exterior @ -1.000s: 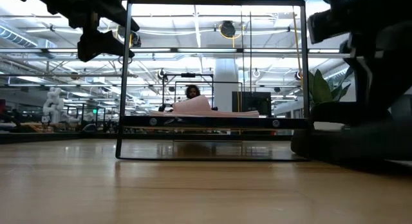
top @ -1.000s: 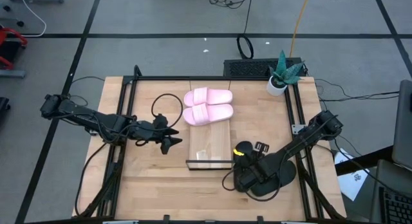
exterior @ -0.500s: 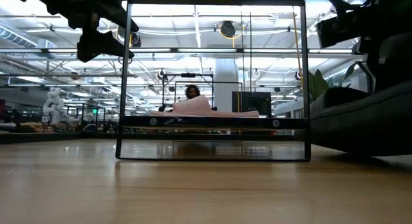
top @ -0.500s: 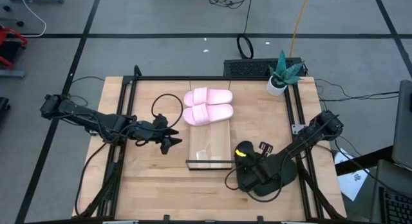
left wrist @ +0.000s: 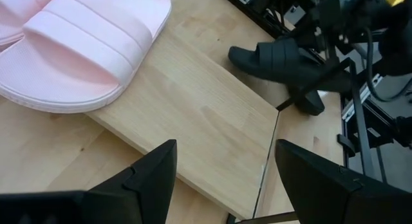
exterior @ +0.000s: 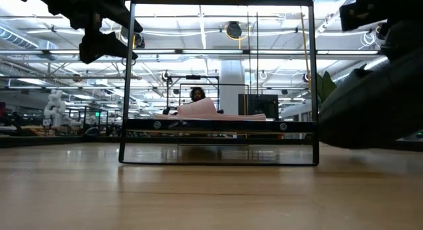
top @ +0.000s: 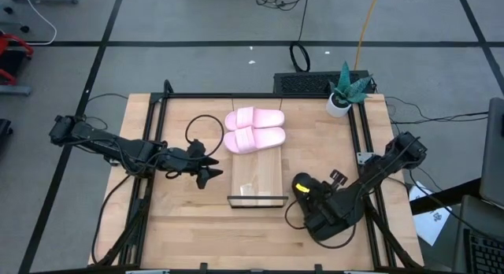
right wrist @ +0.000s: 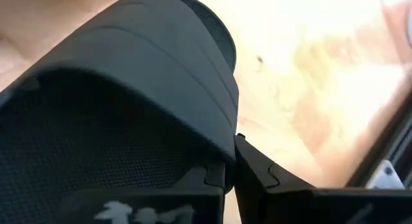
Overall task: Pick and place slides into the shelf
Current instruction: Put the left black slide on the shelf
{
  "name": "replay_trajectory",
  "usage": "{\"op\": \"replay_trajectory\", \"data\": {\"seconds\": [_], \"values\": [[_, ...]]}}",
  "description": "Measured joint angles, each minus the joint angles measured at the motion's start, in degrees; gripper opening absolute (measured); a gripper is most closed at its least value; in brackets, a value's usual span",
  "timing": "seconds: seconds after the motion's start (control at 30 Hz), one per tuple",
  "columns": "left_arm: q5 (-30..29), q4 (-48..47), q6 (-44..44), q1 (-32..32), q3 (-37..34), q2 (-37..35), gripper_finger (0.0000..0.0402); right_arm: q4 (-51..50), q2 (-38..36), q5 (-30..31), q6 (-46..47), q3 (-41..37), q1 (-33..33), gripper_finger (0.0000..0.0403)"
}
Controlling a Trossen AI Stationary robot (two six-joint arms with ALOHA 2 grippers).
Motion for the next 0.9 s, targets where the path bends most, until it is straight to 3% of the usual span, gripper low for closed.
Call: {"op": "replay_trajectory", "data": {"seconds": [0.27,0.5,0.73,0.9], "values": [[0.4,1.5,-0.2,0.0,0.0,-0.5,0.0257,-8.1,-5.4,3.0,4.6,0.0,0.2,0.0001],[4.7,3.0,-1.5,0.0,0.0,-4.4,0.0257,-8.9,-11.5,14.4,1.1,0.1,-0.6,0.0001],[13.3,11.5,-5.1,0.6,0.0,-9.2,0.0257,-5.3,-13.9,27.1,-17.7,2.2,-5.1,0.0001],[16.7,18.3,-10.5,2.2,0.0,-10.8,0.0257,4.7,-13.8,34.0,-41.7,4.7,-10.1,0.0000]]}}
